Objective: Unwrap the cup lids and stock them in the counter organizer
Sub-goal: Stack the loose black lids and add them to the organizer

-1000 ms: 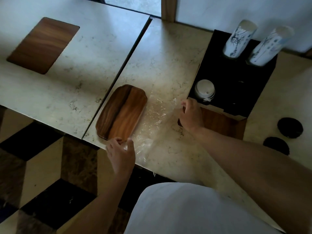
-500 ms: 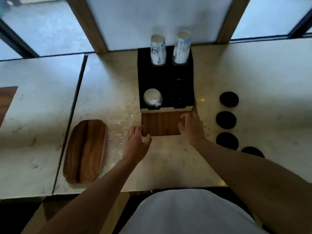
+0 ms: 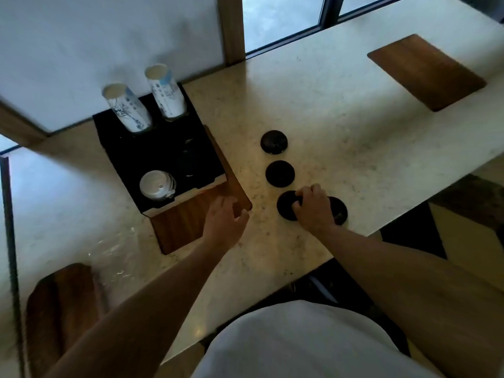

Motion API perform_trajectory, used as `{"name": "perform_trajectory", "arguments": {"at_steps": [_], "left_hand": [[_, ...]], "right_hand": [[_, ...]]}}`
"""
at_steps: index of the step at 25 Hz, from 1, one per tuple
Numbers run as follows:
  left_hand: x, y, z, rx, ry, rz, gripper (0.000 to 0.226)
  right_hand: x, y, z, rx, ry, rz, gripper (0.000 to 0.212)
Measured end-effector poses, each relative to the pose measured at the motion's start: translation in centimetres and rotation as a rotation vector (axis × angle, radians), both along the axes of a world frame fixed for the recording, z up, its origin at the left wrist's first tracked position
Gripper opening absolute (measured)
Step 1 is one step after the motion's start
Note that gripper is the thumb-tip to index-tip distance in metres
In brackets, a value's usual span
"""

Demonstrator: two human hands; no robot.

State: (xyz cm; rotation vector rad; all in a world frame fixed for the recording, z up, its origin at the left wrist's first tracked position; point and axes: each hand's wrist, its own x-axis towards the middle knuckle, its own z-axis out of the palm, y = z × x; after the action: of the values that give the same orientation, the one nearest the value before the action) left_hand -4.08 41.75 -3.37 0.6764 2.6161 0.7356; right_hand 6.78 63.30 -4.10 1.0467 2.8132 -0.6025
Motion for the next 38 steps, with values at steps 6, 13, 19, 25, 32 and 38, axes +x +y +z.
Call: {"name": "perform_trajectory", "arguments": {"at_steps": [6, 13, 19, 25, 32, 38], "left_hand": [[0.6, 5.8, -1.9, -0.102, -0.199, -0.058, 0.029], [1.7, 10.7, -3.6, -0.216, -0.461, 0.026, 0.026], [2.2, 11.4, -3.4, -0.167, -0.458, 0.126, 0.028], [2.4, 11.4, -2.9, 0.243, -0.675, 0.489, 0.033], [2.6, 10.6, -2.9, 0.549, -1.113, 0.724, 0.031], [2.7, 9.4, -3.3, 0.555, -1.258, 0.778, 0.030]], "right_hand": [[1.4, 1.9, -1.1, -0.226, -0.043, -0.100, 0.062], [0.4, 1.8, -2.1, -0.287, -0.131, -0.119, 0.057], [-0.2, 1.9, -2.4, -0.412, -0.053, -0.199, 0.057], [0.0, 1.4, -1.9, -0.479, 0.109, -0.282, 0.058], [3.5, 3.8, -2.0, -0.248, 0.196, -0.409, 0.041], [6.5, 6.2, -3.5, -0.088, -0.054, -0.412, 0.058]]}}
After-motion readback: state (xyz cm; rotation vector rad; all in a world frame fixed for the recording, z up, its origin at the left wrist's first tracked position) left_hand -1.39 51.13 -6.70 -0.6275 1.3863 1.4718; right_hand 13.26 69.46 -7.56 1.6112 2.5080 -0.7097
